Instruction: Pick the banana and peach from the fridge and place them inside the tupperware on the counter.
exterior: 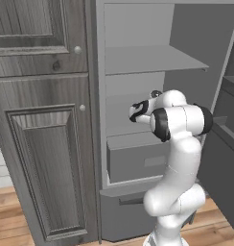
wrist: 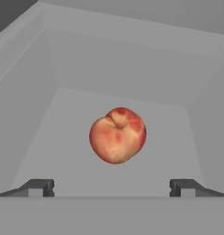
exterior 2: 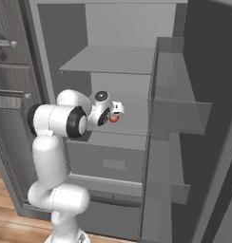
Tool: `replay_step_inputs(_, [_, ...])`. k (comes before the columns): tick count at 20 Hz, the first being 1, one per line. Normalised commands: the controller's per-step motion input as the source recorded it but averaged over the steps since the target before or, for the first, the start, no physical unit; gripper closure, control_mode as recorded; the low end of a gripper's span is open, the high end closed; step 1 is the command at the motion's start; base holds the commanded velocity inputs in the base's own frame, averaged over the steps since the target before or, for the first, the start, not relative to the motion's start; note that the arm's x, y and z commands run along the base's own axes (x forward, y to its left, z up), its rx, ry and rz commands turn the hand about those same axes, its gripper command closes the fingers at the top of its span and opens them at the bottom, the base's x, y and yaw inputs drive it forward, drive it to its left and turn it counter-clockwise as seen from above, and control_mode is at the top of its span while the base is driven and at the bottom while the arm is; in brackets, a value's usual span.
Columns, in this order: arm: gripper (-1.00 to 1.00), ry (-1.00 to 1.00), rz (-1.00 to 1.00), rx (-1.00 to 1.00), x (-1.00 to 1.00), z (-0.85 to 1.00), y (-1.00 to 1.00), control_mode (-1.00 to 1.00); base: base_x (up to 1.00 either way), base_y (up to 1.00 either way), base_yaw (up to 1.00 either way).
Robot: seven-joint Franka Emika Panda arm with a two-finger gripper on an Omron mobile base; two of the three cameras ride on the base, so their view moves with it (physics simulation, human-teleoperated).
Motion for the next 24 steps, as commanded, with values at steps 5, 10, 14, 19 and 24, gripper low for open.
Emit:
replay_step_inputs(5, [-1.00,0.00,0.00,0.00,0.34,-0.20,0.00,-1.00,0.00,0.00,0.00])
replay_step_inputs(10, [-1.00,0.00,0.00,0.00,0.33,-0.20,0.00,-1.00,0.00,0.00,0.00])
replay_step_inputs(14, [-1.00,0.00,0.00,0.00,0.31,-0.20,0.00,-1.00,0.00,0.00,0.00])
replay_step_inputs(19, [-1.00,0.00,0.00,0.00,0.22,-0.22,0.00,-1.00,0.00,0.00,0.00])
replay_step_inputs(24, [-1.00,0.04,0.00,0.00,0.11,-0.27,0.00,-1.00,0.00,0.00,0.00])
